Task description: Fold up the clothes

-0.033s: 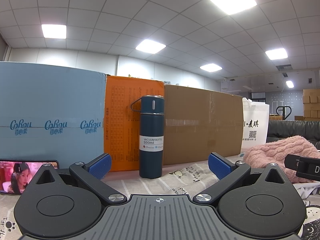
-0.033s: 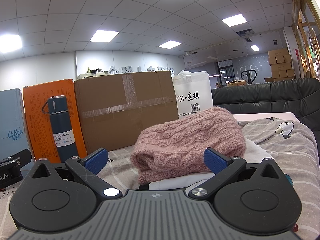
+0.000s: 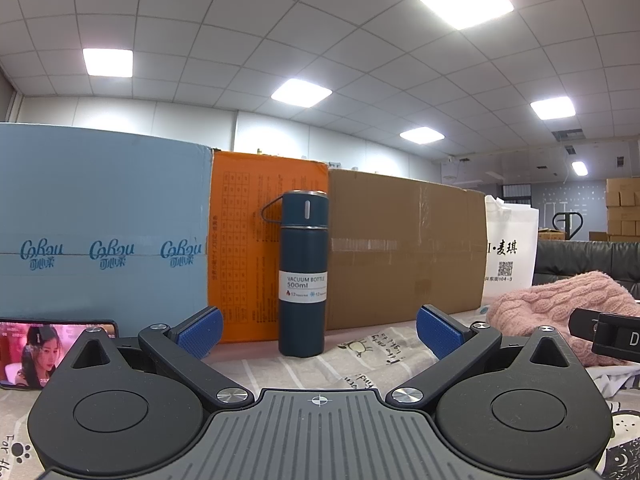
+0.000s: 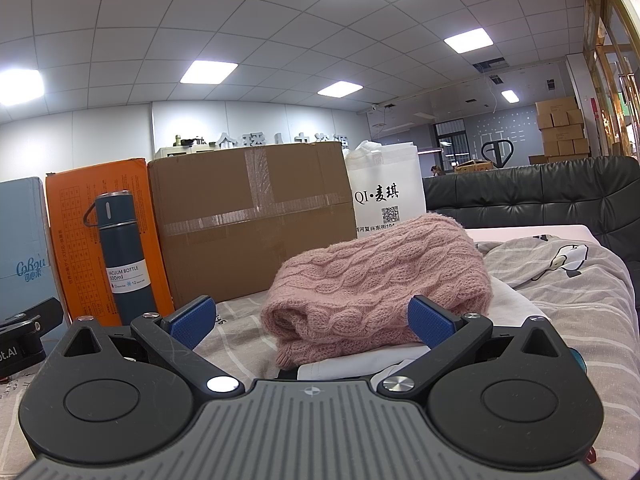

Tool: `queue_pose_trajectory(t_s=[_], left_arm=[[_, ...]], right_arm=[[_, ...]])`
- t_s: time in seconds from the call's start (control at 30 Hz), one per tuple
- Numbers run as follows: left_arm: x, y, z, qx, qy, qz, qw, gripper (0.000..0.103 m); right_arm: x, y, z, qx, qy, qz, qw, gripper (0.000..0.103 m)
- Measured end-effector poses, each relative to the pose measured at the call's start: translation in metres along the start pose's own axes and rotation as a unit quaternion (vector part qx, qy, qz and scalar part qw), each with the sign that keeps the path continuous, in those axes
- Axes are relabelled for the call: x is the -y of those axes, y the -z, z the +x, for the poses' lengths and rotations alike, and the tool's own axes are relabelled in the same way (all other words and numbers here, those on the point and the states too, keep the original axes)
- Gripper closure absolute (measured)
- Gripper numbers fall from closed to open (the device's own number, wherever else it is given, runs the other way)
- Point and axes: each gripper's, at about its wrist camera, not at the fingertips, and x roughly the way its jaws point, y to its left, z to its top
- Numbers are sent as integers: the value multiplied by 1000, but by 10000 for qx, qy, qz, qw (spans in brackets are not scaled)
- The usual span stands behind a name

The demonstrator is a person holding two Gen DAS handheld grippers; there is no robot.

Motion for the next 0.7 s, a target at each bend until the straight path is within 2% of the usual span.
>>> queue_pose_trajectory(t_s=[0.7], left_arm=[[2,1,3,0,-12,5,10000,0]], right_arm=[[0,0,0,7,-7,5,10000,0]])
